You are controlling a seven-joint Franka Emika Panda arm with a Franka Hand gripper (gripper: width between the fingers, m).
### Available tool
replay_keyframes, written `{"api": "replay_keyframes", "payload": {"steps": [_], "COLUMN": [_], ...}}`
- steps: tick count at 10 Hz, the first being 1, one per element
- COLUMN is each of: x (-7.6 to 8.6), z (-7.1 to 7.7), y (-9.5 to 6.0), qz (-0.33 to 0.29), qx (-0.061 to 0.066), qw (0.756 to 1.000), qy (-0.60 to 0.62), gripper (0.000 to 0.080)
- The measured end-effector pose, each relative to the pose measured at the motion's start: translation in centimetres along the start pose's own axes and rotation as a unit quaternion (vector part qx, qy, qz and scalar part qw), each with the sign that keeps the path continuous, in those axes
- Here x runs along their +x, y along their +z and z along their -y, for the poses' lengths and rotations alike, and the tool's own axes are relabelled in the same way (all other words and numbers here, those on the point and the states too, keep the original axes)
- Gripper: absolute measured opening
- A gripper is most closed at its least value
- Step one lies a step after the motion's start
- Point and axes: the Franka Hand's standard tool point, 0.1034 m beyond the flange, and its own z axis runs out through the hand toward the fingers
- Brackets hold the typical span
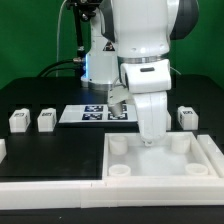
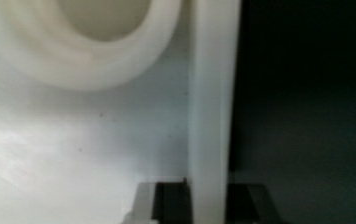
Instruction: Assemble one leg
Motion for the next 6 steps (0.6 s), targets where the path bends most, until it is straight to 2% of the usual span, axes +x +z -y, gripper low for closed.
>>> {"api": "replay_keyframes", "payload": {"steps": [1,2,4,6], "x": [0.54,0.56,-0.05,-0.27], "z": [-0.01,0.00,0.41,0.62], "y": [0.12,0.15,0.32,0.42], "qz": [0.000,-0.001,-0.002,-0.002], "qx": [0.004,0.003,-0.002,-0.001], "qw": [1.000,1.000,1.000,1.000], "qy": [-0.001,-0.001,-0.003,0.000], "gripper": [0.0060,0.0060,0.0059,0.0054]}}
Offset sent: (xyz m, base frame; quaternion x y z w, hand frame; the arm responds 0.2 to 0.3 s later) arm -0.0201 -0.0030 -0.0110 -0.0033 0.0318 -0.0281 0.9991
